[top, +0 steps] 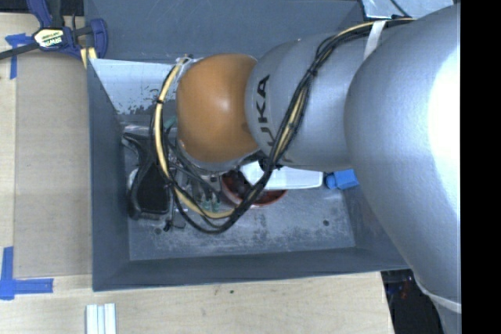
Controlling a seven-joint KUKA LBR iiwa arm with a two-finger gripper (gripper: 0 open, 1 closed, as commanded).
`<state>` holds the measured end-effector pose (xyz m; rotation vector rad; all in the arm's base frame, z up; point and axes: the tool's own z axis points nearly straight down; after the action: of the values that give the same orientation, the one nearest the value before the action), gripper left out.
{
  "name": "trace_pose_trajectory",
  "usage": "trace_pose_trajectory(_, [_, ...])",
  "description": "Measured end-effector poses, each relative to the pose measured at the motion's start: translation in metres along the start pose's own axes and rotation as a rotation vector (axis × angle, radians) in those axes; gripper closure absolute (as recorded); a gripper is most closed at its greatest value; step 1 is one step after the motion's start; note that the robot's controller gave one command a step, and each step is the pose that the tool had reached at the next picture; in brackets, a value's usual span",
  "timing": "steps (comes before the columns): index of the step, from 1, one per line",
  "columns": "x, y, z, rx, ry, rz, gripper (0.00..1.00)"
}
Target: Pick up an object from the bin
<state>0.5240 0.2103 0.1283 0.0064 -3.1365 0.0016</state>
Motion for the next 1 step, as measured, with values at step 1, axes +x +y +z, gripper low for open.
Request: trace_pose_trajectory(1, [-0.0019, -0.001, -0.0048, -0.002, -0.007, 0.005, 0.0])
